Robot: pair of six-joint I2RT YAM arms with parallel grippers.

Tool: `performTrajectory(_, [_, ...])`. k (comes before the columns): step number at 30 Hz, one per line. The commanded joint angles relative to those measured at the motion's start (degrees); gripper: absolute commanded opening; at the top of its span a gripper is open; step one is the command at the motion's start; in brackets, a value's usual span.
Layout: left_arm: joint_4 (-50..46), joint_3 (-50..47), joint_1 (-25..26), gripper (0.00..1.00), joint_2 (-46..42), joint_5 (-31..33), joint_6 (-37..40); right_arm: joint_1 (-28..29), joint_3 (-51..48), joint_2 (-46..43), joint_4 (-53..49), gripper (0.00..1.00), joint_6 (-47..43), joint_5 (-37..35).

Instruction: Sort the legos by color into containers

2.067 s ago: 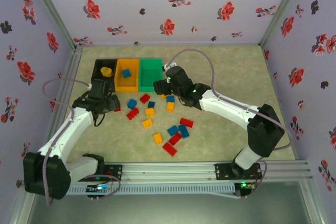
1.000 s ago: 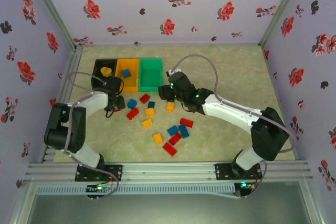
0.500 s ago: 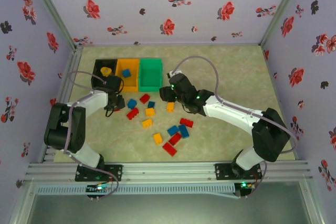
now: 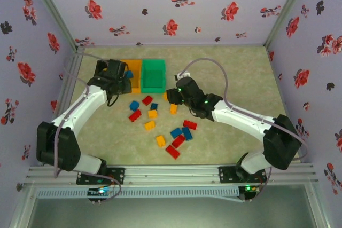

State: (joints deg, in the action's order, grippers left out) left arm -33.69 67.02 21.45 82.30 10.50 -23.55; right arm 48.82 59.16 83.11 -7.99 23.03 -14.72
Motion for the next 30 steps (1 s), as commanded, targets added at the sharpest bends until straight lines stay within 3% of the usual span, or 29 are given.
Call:
performTrajectory(1, [-1.49,4.44,1.22,0.28,2.33,0.22,1.54,0.42,-1.55,-2.38,-0.88,0.6,1.48,-2.83])
performTrajectory(15, [0.8,23.21,4.65,0.26,23.03,-2.24,1.95,0.57,-4.47,-6.55,-4.67,0.61,3.22,-7.11])
performTrajectory(27, [-0.49,34.83,4.67,0.27,34.32,-3.37,1.94,0.58,-5.71,-5.69,-4.1,0.61,4.73,-7.25])
performTrajectory(29, [-0.89,35.73,4.68,0.36,35.06,-3.47,2.01,0.58,-5.54,-5.5,-4.1,0.61,4.7,-7.25])
performTrajectory(30, [-1.02,36.1,4.72,0.49,35.25,-3.47,2.02,0.53,-5.46,-5.43,-4.14,0.61,4.67,-7.25])
